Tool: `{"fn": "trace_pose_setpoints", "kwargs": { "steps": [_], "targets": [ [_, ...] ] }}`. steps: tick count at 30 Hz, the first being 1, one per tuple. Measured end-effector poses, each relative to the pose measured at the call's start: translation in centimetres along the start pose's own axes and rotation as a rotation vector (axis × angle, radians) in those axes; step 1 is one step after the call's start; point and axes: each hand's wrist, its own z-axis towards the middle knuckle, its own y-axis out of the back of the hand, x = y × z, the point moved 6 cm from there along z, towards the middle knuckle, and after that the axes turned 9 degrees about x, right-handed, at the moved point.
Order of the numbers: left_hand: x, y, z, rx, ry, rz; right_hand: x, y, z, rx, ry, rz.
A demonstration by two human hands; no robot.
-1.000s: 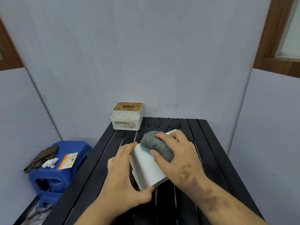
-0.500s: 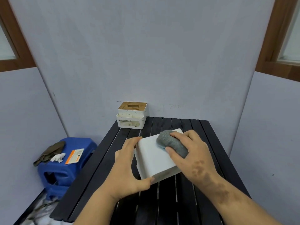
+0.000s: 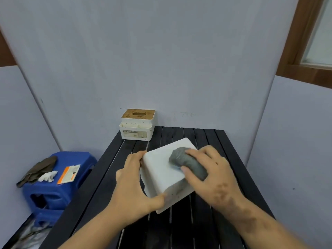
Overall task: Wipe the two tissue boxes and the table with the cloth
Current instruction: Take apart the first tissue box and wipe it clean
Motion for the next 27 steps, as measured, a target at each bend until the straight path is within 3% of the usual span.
{"fn": "trace_pose_setpoints", "kwargs": {
  "steps": [2,4,6,8,10,12,15,16,18,22,27],
  "targets": [
    [0.2,0.0,0.0,0.011,0.025,0.012,-3.7,1.5,0.2,-0.059,-0.224,0.084],
    [0.1,-0.1,0.0,0.015,0.026,0.017,-3.8,1.3,-0.3,-0.083,-0.281,0.081],
    [0.0,-0.2,0.0,0.009,0.009,0.013,0.3,0.1,-1.0,-0.076,-0.092,0.045],
    [-0.1,-0.2,0.0,0.005,-0.004,-0.029,4.6,-1.9,-1.8,0.051,0.123,0.03],
    [-0.4,-0.2,-0.1,0.004,-0.016,-0.042,5.0,-2.5,-1.5,0.087,0.234,-0.082],
    [-0.9,-0.2,-0.3,0.014,-0.027,0.023,1.9,-1.2,-0.1,-0.019,0.105,-0.048],
    [-1.5,-0.1,-0.6,0.036,-0.014,0.093,-4.0,1.1,1.0,-0.111,-0.313,0.061],
    [-1.5,-0.2,-0.6,0.04,-0.011,0.107,-4.1,1.1,1.0,-0.122,-0.37,0.044],
    [-1.8,-0.2,-0.8,0.033,-0.039,0.113,-0.9,0.3,1.0,-0.166,-0.226,-0.026],
    [-2.2,0.1,-0.5,0.04,-0.116,0.156,4.6,-2.7,1.4,0.013,0.121,-0.026],
    [-1.5,0.2,-0.2,0.065,-0.056,0.173,-2.3,0.6,2.8,-0.081,-0.298,0.177]
  ]
}}
